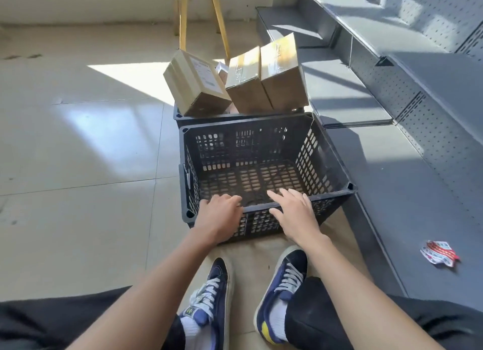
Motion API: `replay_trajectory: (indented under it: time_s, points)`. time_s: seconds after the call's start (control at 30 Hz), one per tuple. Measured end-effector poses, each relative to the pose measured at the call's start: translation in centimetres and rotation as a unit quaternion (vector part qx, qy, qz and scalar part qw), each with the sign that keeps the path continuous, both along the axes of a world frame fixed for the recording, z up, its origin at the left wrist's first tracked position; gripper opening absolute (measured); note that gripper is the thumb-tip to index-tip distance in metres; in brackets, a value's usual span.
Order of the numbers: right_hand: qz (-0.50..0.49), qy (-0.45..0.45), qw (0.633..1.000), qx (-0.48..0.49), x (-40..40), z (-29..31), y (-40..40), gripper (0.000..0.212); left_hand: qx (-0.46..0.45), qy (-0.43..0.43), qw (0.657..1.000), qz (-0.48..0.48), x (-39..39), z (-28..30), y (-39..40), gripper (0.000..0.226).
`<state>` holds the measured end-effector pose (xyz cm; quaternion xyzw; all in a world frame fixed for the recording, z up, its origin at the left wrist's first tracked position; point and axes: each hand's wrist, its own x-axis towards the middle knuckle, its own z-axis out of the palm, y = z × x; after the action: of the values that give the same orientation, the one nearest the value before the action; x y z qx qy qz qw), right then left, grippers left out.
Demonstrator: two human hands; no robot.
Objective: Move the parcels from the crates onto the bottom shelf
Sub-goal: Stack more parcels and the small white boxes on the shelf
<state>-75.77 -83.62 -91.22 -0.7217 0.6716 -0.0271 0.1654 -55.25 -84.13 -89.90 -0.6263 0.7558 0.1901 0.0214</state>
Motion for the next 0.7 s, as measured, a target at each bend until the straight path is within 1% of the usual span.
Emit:
replay_trajectory:
  time_s: [0.1,0.2,0.27,0.4,0.53,0.7]
  points:
    - [0.001,-0.008,1.000,0.011,1.0,-1.5,-0.5,0.039,0.024,0.007,1.000,0.007,1.2,-1.1,0.1,0.033]
    - [-0.046,-0.039,0.997,-0.037,2.2,-2.6,-0.5,0.025,0.035,0.012,0.999,0.005,2.3,-2.0,0.2,0.030]
    - [-0.070,-0.063,0.994,-0.057,3.1,-3.0,-0.6,0.020,0.032,0.018,0.999,0.008,2.9,-2.3,0.2,0.031]
    - [-0.073,-0.075,0.993,-0.049,5.2,-3.7,-0.9,0.019,0.027,0.015,0.999,0.030,4.7,-2.6,0.3,0.033]
    - [-0.065,-0.095,0.993,-0.025,8.7,-3.6,-0.7,0.017,0.011,0.010,0.997,0.078,8.2,-2.8,0.8,0.027]
    - [-0.022,-0.101,0.994,-0.024,14.8,-3.3,0.4,0.016,0.002,0.002,0.992,0.128,13.4,-2.4,2.1,0.021]
